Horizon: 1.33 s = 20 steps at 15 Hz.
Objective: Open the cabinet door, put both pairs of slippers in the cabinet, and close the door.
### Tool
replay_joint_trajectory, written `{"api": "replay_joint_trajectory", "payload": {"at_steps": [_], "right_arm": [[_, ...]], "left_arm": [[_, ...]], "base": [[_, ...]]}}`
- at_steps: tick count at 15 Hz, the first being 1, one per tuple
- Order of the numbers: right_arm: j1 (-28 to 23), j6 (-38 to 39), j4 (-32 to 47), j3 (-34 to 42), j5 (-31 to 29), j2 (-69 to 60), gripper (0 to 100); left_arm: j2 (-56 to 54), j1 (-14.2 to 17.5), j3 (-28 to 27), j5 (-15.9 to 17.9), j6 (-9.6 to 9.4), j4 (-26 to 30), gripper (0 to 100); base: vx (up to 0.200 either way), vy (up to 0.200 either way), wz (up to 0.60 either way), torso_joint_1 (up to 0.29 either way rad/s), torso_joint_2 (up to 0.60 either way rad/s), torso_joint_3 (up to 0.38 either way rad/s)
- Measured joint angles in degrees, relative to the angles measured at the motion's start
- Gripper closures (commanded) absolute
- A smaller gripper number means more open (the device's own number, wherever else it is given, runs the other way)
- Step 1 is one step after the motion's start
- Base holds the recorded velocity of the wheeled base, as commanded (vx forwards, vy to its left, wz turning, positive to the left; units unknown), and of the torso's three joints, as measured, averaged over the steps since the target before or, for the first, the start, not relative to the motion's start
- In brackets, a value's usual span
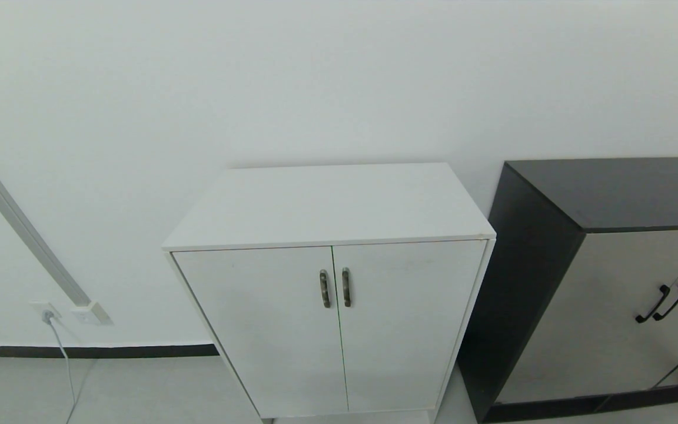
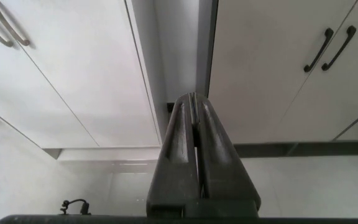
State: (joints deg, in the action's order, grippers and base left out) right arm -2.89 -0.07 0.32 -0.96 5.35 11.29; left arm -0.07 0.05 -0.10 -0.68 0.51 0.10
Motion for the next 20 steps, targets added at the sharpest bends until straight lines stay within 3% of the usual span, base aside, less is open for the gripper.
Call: {"api": "replay_joint_trajectory", "payload": {"at_steps": [9,15,20], "right_arm": [[1.3,-2.7,0.0,0.6,-1.0,-3.5,100],[6.3,-1.6,-0.1,1.0,-1.3,-5.6,100],[4.8,-1.7,-0.2,0.9,-1.7,-7.7,100]], "left_arm": [[0.0,0.0,0.0,0.0,0.02,0.0,100],[0.0,0.0,0.0,0.0,0.09,0.0,100],[0.0,0.0,0.0,0.0,0.02,0.0,100]], "base": [[0.0,0.0,0.0,0.0,0.0,0.0],[0.0,0.0,0.0,0.0,0.0,0.0],[0.0,0.0,0.0,0.0,0.0,0.0]]}}
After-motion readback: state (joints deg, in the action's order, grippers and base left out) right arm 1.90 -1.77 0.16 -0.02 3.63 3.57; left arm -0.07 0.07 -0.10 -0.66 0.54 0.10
